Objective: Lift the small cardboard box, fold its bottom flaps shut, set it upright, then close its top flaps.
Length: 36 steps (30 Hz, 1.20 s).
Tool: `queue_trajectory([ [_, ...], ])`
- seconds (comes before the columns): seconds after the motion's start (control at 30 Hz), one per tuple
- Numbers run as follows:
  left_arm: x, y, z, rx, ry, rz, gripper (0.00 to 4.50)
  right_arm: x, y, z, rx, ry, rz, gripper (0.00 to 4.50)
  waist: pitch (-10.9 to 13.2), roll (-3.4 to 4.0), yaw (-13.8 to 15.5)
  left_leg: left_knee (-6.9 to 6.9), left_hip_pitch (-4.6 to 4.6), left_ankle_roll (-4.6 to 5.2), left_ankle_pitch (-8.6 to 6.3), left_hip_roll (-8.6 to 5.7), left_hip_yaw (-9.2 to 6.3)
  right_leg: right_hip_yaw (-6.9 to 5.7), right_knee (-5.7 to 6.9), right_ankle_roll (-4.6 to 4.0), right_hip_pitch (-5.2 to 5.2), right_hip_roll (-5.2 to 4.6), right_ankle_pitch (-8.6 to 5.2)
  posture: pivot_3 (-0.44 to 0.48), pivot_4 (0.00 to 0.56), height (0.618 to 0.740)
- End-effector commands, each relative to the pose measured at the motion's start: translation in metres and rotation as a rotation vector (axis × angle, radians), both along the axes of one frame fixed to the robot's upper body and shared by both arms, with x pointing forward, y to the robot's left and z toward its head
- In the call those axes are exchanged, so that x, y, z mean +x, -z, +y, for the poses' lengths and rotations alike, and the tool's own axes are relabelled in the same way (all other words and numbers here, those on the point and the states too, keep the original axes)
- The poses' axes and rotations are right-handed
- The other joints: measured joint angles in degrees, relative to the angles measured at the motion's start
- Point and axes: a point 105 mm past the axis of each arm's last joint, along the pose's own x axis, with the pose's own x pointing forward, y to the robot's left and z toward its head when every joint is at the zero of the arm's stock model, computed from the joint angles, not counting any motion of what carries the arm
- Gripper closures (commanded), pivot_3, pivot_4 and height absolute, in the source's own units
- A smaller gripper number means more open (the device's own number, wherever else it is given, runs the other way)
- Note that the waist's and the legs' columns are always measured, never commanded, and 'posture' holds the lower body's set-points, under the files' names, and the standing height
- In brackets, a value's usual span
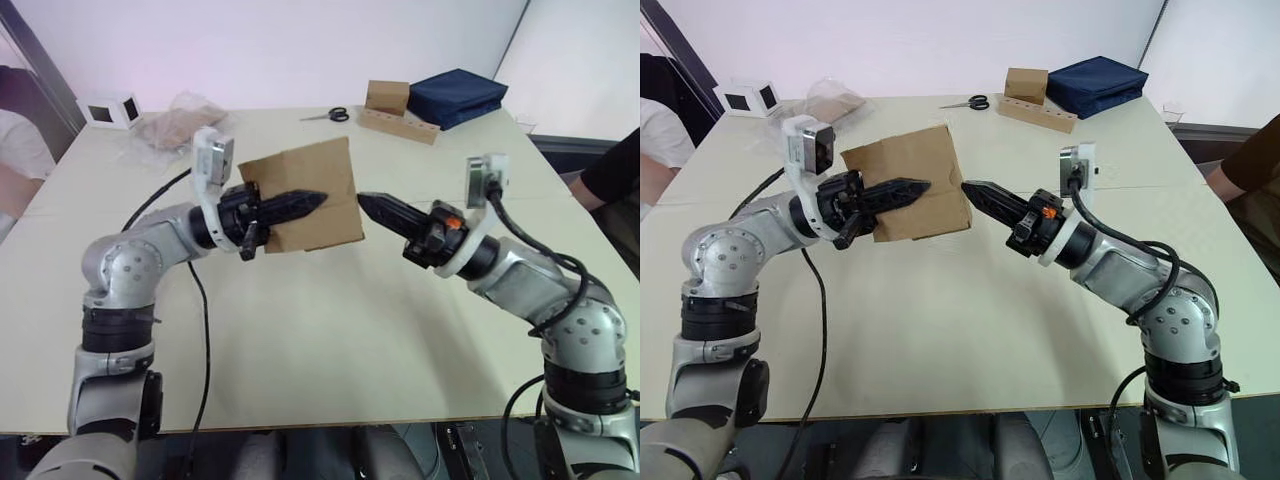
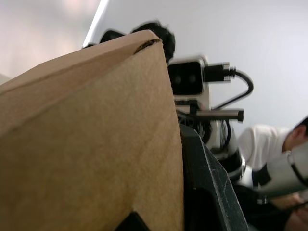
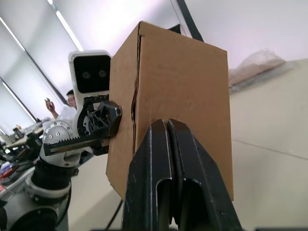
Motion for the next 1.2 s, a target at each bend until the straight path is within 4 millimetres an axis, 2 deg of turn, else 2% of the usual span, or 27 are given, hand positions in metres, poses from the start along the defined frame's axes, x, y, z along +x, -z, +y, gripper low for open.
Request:
queue_trajectory([
  [0.03, 0.002, -0.004, 0.002, 0.133, 0.017, -0.107, 4.5, -0.003, -0.005, -0.018, -0.038, 0.054, -0.051, 4.48, 0.0, 0.0, 0.1, 0.0, 0.0, 0.0, 0.0, 0.0, 0.0, 0.0, 0.0, 0.0, 0.0, 0.0, 0.0, 0.0, 0.15, 0.74],
  [0.13, 0.005, -0.001, 0.003, 0.242, 0.058, -0.133, 4.5, -0.003, 0.002, -0.025, -0.116, 0.081, -0.059, 4.48, 0.0, 0.0, 0.1, 0.0, 0.0, 0.0, 0.0, -0.02, 0.01, 0.0, -0.01, 0.0, 0.0, 0.0, 0.0, 0.0, 0.15, 0.74],
  [0.23, 0.018, 0.011, 0.001, 0.44, 0.056, -0.218, 4.5, -0.008, 0.018, -0.028, -0.276, 0.084, -0.078, 4.48, 0.0, 0.0, 0.1, -0.02, 0.0, 0.01, 0.0, -0.02, 0.01, -0.01, -0.02, 0.0, 0.0, 0.02, 0.0, 0.0, 0.15, 0.74],
  [0.33, 0.027, 0.019, 0.002, 0.558, 0.064, -0.283, 4.5, -0.012, 0.024, -0.028, -0.335, 0.073, -0.094, 4.48, 0.0, 0.0, -0.1, -0.04, 0.0, 0.01, 0.0, -0.02, 0.01, -0.01, -0.04, 0.0, 0.01, 0.03, 0.0, 0.0, 0.15, 0.74],
  [0.43, 0.042, 0.028, 0.001, 0.775, 0.096, -0.393, 4.5, -0.021, 0.029, -0.023, -0.393, 0.04, -0.112, 4.48, 0.0, -0.01, 0.0, -0.04, -0.01, 0.01, -0.01, -0.02, 0.0, -0.01, -0.03, 0.0, -0.01, 0.06, 0.0, 0.0, 0.15, 0.74],
  [0.53, 0.053, 0.033, 0.002, 0.912, 0.125, -0.457, 4.5, -0.025, 0.03, -0.021, -0.413, 0.028, -0.127, 4.48, 0.0, -0.02, 0.0, -0.02, -0.04, 0.01, -0.01, -0.02, 0.01, -0.01, -0.05, 0.0, -0.01, 0.04, 0.0, 0.0, 0.15, 0.74],
  [0.63, 0.061, 0.041, 0.005, 1.177, 0.232, -0.595, 4.5, -0.031, 0.038, -0.021, -0.499, 0.028, -0.142, 4.48, 0.0, -0.04, 0.1, -0.01, -0.06, 0.02, -0.01, -0.02, 0.01, -0.01, -0.06, 0.0, -0.01, 0.03, 0.0, 0.0, 0.15, 0.74],
  [0.87, 0.058, 0.063, 0.001, 1.356, 0.454, -0.734, 4.5, -0.033, 0.043, -0.019, -0.497, 0.05, -0.15, 4.48, 0.0, -0.05, -0.1, -0.02, -0.06, 0.03, -0.02, -0.03, 0.01, 0.01, -0.06, 0.0, -0.02, 0.02, 0.0, 0.0, 0.15, 0.74],
  [1.03, 0.059, 0.07, -0.012, 1.372, 0.48, -0.712, 4.5, -0.033, 0.046, -0.018, -0.493, 0.063, -0.148, 4.48, 0.0, -0.05, 0.1, 0.02, -0.07, 0.04, -0.02, -0.02, -0.02, 0.0, -0.04, 0.0, -0.01, 0.03, 0.0, 0.0, 0.15, 0.74],
  [1.13, 0.064, 0.075, -0.018, 1.391, 0.441, -0.709, 3.8, -0.033, 0.047, -0.017, -0.493, 0.069, -0.147, 4.5, 0.0, -0.05, 0.2, 0.05, -0.07, 0.04, -0.02, -0.03, -0.02, -0.01, -0.04, 0.01, 0.01, 0.02, -0.01, 0.0, 0.15, 0.74],
  [1.2, 0.067, 0.076, -0.02, 1.407, 0.41, -0.725, 3.0, -0.033, 0.047, -0.016, -0.489, 0.071, -0.147, 4.5, 0.0, -0.05, 0.1, 0.06, -0.07, 0.05, -0.02, -0.03, -0.03, -0.01, -0.02, 0.01, 0.01, 0.03, -0.01, 0.0, 0.15, 0.74],
])
